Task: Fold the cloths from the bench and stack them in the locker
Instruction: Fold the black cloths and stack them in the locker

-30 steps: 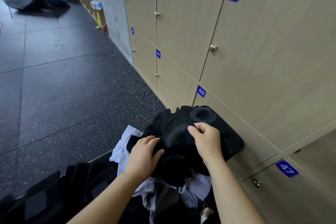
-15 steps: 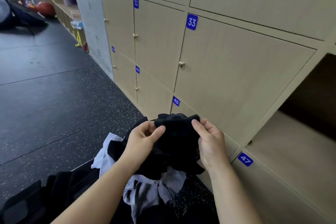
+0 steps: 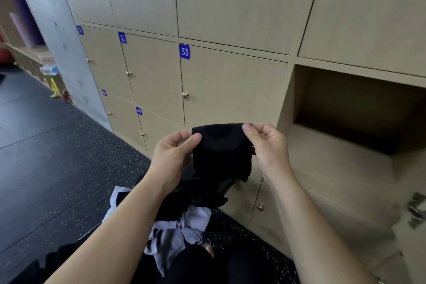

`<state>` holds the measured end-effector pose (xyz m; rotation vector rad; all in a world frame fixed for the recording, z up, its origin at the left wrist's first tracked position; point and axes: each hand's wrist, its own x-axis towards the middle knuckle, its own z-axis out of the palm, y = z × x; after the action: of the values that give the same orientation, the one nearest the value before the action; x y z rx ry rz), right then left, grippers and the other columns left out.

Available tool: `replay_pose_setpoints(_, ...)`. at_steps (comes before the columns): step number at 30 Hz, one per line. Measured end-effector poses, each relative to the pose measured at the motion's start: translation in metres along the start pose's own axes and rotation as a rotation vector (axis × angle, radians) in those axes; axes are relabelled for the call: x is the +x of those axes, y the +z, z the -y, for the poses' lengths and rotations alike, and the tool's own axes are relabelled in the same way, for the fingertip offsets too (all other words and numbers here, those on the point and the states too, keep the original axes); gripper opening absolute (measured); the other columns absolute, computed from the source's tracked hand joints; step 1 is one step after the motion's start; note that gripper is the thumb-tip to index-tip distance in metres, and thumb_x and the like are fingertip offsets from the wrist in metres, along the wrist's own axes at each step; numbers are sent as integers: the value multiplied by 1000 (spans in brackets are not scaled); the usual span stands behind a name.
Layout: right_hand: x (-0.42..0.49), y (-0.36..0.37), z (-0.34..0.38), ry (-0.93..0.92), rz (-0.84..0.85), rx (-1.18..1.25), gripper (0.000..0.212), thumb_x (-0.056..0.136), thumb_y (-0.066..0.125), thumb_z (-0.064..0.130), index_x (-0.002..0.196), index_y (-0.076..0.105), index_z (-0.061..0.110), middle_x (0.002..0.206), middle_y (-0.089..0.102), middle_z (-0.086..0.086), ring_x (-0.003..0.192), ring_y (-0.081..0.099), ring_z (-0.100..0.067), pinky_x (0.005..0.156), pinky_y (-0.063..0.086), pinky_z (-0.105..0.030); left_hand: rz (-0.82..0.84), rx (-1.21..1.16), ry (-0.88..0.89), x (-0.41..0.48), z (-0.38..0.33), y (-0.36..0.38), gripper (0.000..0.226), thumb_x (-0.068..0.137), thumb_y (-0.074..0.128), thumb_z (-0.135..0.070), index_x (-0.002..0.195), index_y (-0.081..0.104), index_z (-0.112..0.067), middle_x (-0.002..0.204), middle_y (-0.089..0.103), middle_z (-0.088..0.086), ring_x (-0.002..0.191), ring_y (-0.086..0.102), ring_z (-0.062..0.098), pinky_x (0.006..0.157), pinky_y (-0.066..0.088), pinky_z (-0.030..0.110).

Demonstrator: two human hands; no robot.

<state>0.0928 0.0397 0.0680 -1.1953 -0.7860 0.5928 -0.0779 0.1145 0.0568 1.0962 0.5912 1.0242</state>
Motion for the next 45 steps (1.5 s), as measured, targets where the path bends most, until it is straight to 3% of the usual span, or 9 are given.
replay_pose_setpoints(6,2,-27,0,94,-176,48,13,91,66,18,85,62,6,83,68,-9,74,64,-17,66,52,-31,276,10,-144,-2,25,26,54,91,55,-2,141,45,-23,128,65,8,117,63,27,92,55,41)
replay_pose_setpoints(11,4,-67,-5,115,-202,19,18,86,69,11,90,52,14,83,65,-5,75,64,-17,63,53,-29,324,17,-193,9,44,54,64,90,50,11,142,44,-26,124,66,16,113,64,34,92,55,40)
replay_pose_setpoints(15,18,-118,-8,333,12,-192,45,77,74,44,114,60,23,100,73,0,93,69,-15,85,55,-35,441,135,-281,32,66,80,61,89,51,16,138,51,-21,123,68,10,115,64,30,98,52,40)
replay_pose_setpoints(18,27,-146,-20,439,181,-334,20,88,67,30,98,72,13,91,76,-5,87,72,-20,80,54,-32,474,163,-368,55,92,102,59,85,62,8,136,53,-19,121,68,15,112,65,32,98,52,42)
replay_pose_setpoints(22,41,-175,-53,290,-168,-241,14,91,63,15,84,69,5,71,72,-3,64,66,-13,56,50,-22,411,28,-536,74,141,128,54,77,75,-9,129,59,-5,119,69,15,112,65,31,96,54,42)
replay_pose_setpoints(25,49,-197,-87,274,-325,-185,25,87,66,23,83,64,-2,74,68,-12,68,62,-17,62,47,-30,368,58,-624,79,184,144,50,79,71,-13,121,60,11,115,69,21,113,64,36,104,47,45)
replay_pose_setpoints(31,61,-250,-155,254,-501,-596,46,85,67,17,57,31,12,53,31,0,53,27,-15,52,23,-32,147,531,-415,110,252,178,15,89,70,-14,75,69,-10,81,75,5,83,71,24,80,59,44)
replay_pose_setpoints(41,115,-320,-228,401,-599,-811,13,87,67,17,90,67,5,89,68,-9,84,63,-30,70,47,-34,300,826,-224,167,341,230,34,88,71,-10,121,64,-9,105,69,2,92,60,8,68,39,-1)
replay_pose_setpoints(45,123,-328,-244,367,-655,-790,23,85,70,17,107,67,10,98,70,-6,90,65,-25,73,47,-27,358,896,-161,175,359,230,43,89,69,-14,131,58,-13,115,68,2,104,63,14,84,44,11)
